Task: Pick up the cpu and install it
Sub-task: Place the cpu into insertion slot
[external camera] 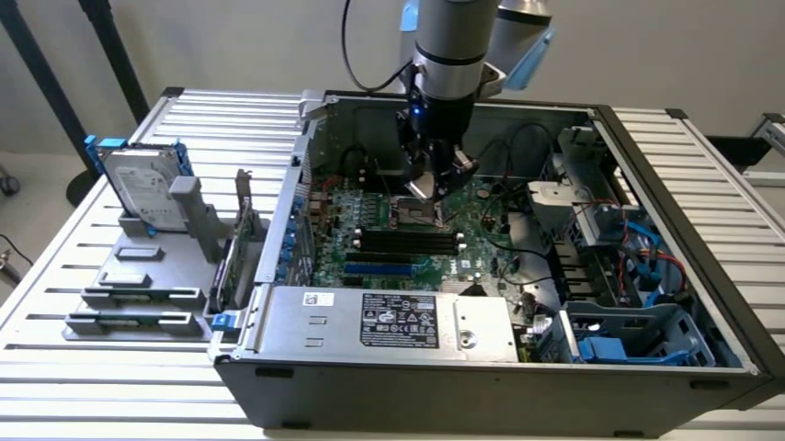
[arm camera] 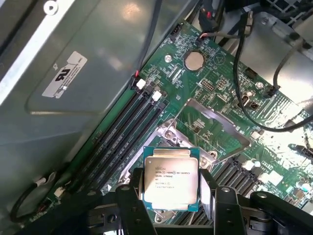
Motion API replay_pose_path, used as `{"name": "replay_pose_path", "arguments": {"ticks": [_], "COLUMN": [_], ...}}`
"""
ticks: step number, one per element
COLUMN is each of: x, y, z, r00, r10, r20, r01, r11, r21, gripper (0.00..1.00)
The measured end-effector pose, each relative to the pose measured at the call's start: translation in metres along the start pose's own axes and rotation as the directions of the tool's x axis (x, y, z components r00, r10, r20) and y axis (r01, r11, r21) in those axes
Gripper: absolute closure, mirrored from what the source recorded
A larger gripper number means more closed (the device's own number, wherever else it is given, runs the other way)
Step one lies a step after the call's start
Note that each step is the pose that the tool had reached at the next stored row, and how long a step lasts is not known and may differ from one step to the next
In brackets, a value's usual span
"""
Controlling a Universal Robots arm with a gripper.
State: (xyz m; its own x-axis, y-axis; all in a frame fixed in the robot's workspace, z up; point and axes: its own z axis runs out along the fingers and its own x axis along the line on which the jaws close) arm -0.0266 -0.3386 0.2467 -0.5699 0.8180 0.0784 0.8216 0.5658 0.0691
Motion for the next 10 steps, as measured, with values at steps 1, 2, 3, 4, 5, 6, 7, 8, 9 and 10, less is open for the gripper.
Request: {"name": "replay_pose_path", "arguments": {"ticks": [1,2,3,4,5,6,7,8,9,10], "x": [0.0000,-0.0001,-0.0001,-0.0001,-0.0001,-0.0002,-0.0002,-0.0003,-0.0003,-0.0003], "y": [0.0000,0.0000,-0.0001,-0.0001,-0.0002,-0.0002,-0.0002,-0.0002,-0.0003,-0.0003], "z": [0.0003,0.0007,0.0012,0.0016,0.0021,0.0025,0.0030,0.0035,0.0039,0.0043], "r00": [0.9999,0.9996,0.9991,0.9985,0.9976,0.9965,0.9953,0.9939,0.9923,0.9905], "r10": [0.014,0.028,0.042,0.055,0.069,0.083,0.097,0.110,0.124,0.138], "r20": [0.0003,0.0005,0.0005,0.0001,-0.0003,-0.0007,-0.0011,-0.0015,-0.0019,-0.0022], "r01": [-0.014,-0.028,-0.042,-0.055,-0.069,-0.083,-0.097,-0.110,-0.124,-0.138], "r11": [0.9999,0.9996,0.9991,0.9985,0.9976,0.9965,0.9953,0.9939,0.9922,0.9904], "r21": [-0.0001,0.0001,0.0007,0.0020,0.0033,0.0049,0.0061,0.0075,0.0088,0.0103], "gripper": [0.45,0.45,0.45,0.45,0.45,0.45,0.45,0.45,0.45,0.45]}}
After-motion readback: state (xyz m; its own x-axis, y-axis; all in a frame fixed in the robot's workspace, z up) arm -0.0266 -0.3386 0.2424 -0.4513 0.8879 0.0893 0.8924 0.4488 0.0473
